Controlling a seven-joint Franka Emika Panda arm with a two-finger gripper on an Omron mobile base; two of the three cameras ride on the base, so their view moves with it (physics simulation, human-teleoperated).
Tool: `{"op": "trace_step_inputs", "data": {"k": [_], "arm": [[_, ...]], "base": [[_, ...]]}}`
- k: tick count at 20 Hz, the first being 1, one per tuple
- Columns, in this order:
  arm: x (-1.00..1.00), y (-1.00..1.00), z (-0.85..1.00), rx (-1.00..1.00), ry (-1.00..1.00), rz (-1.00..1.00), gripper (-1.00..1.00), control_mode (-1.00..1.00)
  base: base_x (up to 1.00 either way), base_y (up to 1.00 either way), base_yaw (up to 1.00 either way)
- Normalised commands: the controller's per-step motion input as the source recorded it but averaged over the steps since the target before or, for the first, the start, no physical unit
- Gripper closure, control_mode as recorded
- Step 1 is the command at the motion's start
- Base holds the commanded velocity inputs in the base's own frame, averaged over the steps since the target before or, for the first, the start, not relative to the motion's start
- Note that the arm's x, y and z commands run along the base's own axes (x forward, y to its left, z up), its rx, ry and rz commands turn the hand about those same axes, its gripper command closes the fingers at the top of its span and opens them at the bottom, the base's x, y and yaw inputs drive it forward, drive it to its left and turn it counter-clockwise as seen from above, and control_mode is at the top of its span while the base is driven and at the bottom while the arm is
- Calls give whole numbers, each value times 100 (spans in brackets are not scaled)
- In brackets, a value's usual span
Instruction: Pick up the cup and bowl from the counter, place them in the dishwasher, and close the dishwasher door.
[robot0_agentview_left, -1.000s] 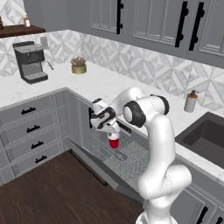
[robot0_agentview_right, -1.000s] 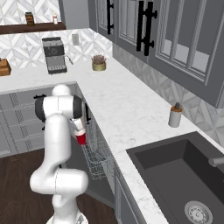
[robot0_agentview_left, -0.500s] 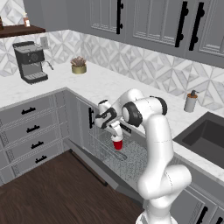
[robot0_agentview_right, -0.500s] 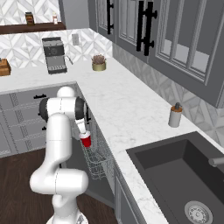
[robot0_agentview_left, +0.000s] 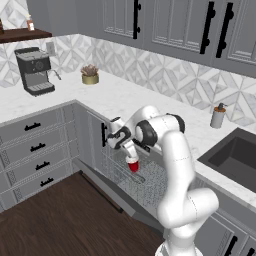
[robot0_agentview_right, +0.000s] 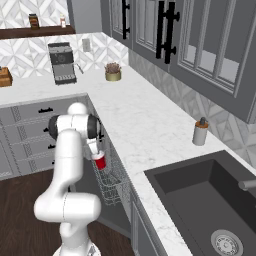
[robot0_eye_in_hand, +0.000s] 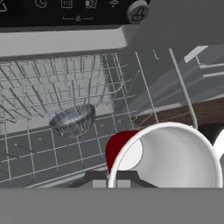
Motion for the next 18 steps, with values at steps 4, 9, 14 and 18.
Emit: {"op": "trace_step_inputs", "data": {"k": [4,9,14,18], "arm": [[40,8,-12,-1,-5,0,100,-100],[32,0,-16,-1,3,0,100,-100],[21,0,-42,0,4,0,100,-100],[18,0,-53,0,0,0,100,-100]], "base": [[0,0,0],[0,0,0],[0,0,0],[0,0,0]]}}
